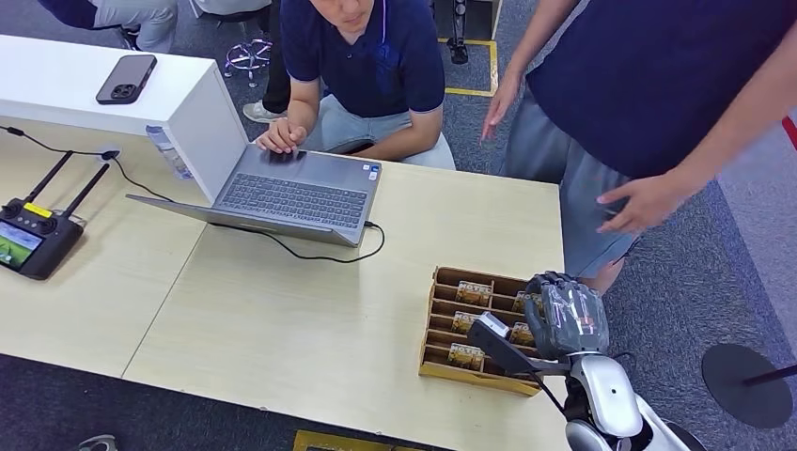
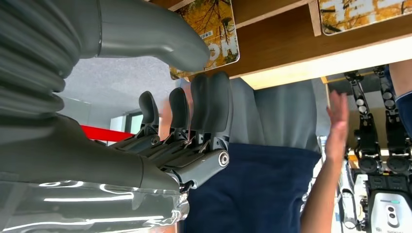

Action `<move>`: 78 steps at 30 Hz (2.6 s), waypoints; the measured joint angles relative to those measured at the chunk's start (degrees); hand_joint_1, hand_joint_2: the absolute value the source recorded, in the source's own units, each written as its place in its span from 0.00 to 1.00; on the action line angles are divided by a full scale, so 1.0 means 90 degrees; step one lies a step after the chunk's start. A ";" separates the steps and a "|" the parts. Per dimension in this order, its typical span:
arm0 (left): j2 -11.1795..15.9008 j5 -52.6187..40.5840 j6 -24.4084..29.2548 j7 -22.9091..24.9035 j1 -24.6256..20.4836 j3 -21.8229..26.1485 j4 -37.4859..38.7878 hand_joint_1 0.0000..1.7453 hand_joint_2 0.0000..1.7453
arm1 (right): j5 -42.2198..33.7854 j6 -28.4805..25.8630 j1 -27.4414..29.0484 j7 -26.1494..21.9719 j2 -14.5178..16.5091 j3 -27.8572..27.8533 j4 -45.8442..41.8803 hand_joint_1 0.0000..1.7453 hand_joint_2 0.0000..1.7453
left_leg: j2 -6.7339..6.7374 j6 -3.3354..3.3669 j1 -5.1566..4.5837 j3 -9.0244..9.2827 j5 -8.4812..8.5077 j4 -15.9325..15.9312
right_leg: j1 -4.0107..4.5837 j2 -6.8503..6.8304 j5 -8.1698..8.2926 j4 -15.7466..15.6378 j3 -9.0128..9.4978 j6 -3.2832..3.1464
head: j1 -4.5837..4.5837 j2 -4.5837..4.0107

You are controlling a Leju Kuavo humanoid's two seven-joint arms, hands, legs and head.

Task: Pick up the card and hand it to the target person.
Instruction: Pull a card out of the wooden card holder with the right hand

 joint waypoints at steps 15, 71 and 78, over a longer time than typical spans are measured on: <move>0.0000 0.0000 0.0000 0.0000 0.0000 0.0000 0.0000 0.00 0.00 | -0.0020 -0.0011 0.0012 0.0004 0.0001 -0.0008 0.0052 0.58 1.00 | 0.0000 0.0000 0.0000 0.0000 0.0000 0.0000 | 0.0000 0.0000 0.0000 0.0000 0.0000 0.0000 | 0.0000 0.0000; 0.0000 -0.0080 -0.0013 0.0004 0.0006 0.0000 0.0000 0.00 0.00 | -0.0146 0.0025 0.0049 -0.0083 0.0037 -0.0089 0.0232 0.76 1.00 | 0.0000 0.0000 0.0000 0.0004 0.0000 0.0000 | 0.0000 0.0001 0.0000 0.0000 0.0003 0.0000 | 0.0000 0.0000; -0.0007 -0.0080 -0.0016 0.0000 0.0007 0.0000 0.0000 0.00 0.00 | -0.0187 0.0149 0.0031 -0.0136 0.0060 -0.0070 0.0235 0.77 1.00 | 0.0000 0.0000 0.0000 0.0008 0.0000 0.0000 | 0.0000 0.0001 0.0001 0.0000 0.0008 0.0000 | 0.0000 0.0000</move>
